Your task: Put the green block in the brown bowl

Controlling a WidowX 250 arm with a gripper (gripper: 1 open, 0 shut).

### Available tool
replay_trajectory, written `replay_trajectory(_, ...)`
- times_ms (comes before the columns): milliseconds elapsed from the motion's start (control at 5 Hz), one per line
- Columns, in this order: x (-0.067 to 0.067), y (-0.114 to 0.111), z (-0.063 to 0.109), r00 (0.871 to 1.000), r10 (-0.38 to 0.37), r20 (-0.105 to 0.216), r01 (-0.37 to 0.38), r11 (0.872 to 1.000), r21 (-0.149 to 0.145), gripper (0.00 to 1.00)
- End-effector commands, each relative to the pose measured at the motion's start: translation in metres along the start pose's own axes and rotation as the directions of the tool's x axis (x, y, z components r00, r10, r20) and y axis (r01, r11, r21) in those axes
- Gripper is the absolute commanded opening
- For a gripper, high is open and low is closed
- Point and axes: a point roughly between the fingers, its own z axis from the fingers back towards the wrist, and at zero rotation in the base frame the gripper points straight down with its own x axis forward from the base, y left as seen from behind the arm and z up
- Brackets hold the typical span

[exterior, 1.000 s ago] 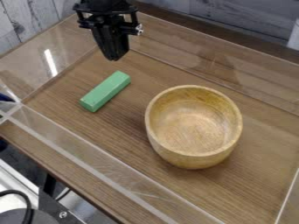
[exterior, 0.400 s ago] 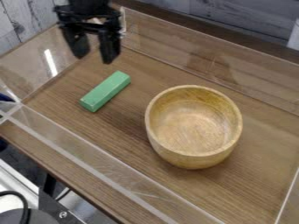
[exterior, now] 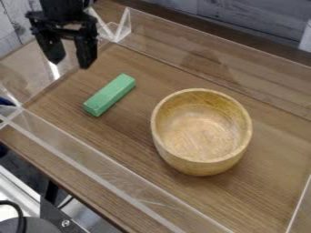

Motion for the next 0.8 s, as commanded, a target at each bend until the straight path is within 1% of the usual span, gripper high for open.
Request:
replay_trajectory(0,0.004,0.001,-0.008,0.999,-0.039,0.024,0.038,0.998,0.046,1.00)
replay_trajectory(200,0.006,0.002,-0.026,0.998,-0.061,0.014,0.060,0.996,0.071,1.00)
replay_trajectory(600,0.017,-0.008,-0.065,0.994,-0.101,-0.049,0.107,0.985,0.135,1.00)
